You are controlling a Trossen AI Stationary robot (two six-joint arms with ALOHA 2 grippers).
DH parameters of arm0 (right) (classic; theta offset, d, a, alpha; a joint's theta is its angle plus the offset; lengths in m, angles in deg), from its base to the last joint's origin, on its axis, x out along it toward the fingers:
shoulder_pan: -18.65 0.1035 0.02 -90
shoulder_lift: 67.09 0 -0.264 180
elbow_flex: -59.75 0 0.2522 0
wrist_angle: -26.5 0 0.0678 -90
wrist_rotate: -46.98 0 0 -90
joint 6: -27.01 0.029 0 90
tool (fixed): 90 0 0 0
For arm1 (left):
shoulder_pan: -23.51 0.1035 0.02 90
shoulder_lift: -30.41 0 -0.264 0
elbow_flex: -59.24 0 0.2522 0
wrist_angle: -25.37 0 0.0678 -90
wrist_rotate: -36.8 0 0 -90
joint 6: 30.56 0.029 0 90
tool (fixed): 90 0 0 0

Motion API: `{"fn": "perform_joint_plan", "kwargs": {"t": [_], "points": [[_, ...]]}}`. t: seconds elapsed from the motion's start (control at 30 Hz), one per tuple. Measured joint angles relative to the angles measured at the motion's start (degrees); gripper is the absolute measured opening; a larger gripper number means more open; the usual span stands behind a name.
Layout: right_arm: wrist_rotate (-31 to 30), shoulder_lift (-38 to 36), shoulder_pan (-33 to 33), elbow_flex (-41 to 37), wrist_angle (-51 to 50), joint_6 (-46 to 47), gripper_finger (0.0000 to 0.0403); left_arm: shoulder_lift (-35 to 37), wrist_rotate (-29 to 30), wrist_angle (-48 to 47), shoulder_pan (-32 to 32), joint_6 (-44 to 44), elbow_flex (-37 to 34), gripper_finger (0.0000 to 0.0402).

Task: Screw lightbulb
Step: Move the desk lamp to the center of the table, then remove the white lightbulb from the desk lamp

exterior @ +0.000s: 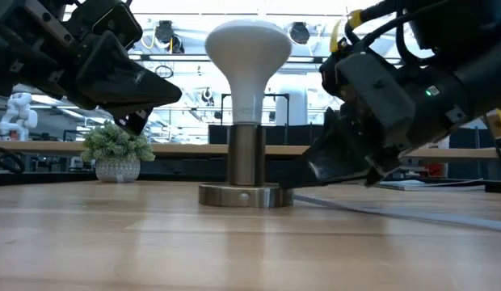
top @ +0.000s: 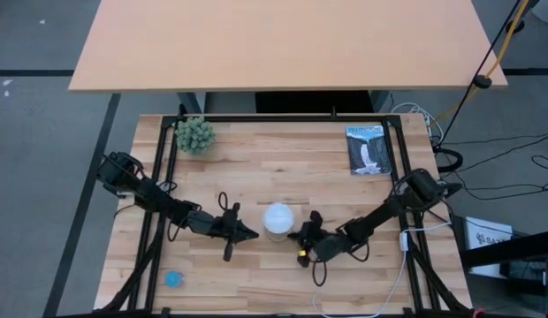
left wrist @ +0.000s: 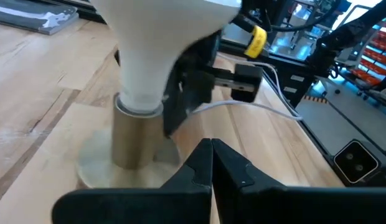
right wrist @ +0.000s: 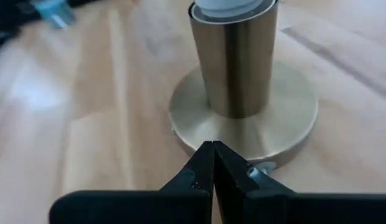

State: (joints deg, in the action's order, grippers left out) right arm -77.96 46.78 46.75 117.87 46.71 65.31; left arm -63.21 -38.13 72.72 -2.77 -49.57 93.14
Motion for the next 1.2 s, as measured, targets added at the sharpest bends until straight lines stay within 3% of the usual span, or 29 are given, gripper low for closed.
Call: {"fn": "perform_joint_plan", "kwargs": {"t": [0.2,0.3,0.53,0.8,0.97,1.2], "points": [[-6.43,-7.17,-1.07,-0.4,-17.42,3.41,0.0,0.0,0.0,-0.51,0.0,0.03,0.0,0.0],[-6.51,-11.51,-1.05,-0.37,-21.14,2.32,0.0,0.0,0.0,-1.24,0.0,0.02,0.0,0.0],[3.23,-22.26,2.2,-0.3,-22.33,-5.36,0.0,0.0,0.0,-2.09,-0.04,-0.44,0.0,0.0],[3.6,-32.73,9.1,-0.28,-39.3,1.74,0.0,0.0,0.02,-2.14,0.0,-0.37,0.02,0.0],[2.88,-32.99,13.06,-0.28,-44.86,7.79,0.0,0.0,1.04,-1.96,0.07,-1.29,0.17,0.0],[-4.27,-27.89,15.81,-0.28,-45.15,13.66,0.0,-0.02,1.36,-2.36,0.07,-1.44,0.42,0.0]]}}
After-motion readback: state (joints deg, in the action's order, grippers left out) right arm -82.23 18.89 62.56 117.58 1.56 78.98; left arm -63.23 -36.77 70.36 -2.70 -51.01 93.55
